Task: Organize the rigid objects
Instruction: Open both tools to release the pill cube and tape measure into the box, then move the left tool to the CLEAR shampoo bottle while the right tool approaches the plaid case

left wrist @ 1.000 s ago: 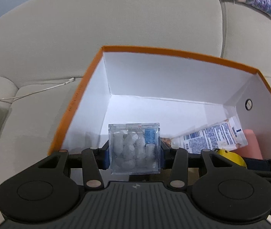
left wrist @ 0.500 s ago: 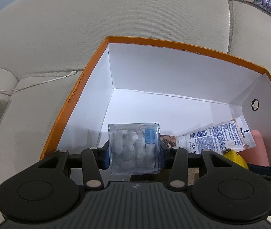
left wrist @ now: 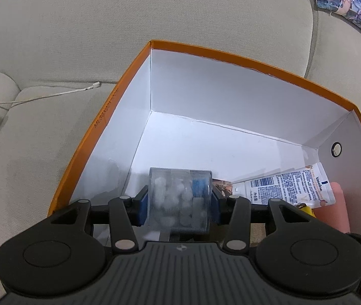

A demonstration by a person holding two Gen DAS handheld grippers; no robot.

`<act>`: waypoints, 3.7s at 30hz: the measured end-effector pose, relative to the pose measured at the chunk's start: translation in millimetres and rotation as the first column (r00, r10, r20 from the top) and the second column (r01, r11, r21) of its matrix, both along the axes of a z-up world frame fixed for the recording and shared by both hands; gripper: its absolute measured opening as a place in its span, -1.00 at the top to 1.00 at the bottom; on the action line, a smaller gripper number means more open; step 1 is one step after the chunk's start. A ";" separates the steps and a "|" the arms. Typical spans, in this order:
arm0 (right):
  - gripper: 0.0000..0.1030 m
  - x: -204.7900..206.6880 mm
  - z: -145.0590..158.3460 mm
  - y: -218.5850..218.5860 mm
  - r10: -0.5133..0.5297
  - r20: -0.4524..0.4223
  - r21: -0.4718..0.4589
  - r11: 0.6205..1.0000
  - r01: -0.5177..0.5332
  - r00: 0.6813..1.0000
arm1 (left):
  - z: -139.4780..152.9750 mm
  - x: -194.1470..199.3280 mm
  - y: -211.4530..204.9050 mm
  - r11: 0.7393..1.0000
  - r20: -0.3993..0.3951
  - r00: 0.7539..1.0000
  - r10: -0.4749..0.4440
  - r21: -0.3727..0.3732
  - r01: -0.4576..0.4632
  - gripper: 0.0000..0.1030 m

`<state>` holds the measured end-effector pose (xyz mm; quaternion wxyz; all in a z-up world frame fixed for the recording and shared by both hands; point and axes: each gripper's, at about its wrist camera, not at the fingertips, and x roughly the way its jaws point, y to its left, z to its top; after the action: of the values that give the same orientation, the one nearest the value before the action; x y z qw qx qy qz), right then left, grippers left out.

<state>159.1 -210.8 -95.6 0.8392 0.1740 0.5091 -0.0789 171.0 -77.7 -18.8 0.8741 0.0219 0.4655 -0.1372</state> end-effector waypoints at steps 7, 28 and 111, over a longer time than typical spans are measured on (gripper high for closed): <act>-0.20 0.2 2.2 0.8 0.003 0.009 -0.015 1.000 -0.003 1.000 | 0.5 -0.8 -0.2 1.000 0.005 1.000 0.003 0.004 -0.003 -0.06; -0.38 -9.6 27.7 -2.5 0.005 0.077 -0.029 1.000 -0.002 0.997 | 16.8 -10.2 0.3 1.000 0.035 0.999 -0.004 -0.005 0.004 -0.40; -0.90 -101.6 25.8 32.1 0.084 -0.066 -0.145 0.985 -0.093 0.994 | -50.7 -140.5 65.1 0.984 -0.217 0.960 0.175 0.015 -0.176 -0.63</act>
<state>57.5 -178.7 -69.8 0.8369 0.0860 0.5339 -0.0841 30.5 -12.6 -69.6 0.8265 -0.0364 0.5583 -0.0619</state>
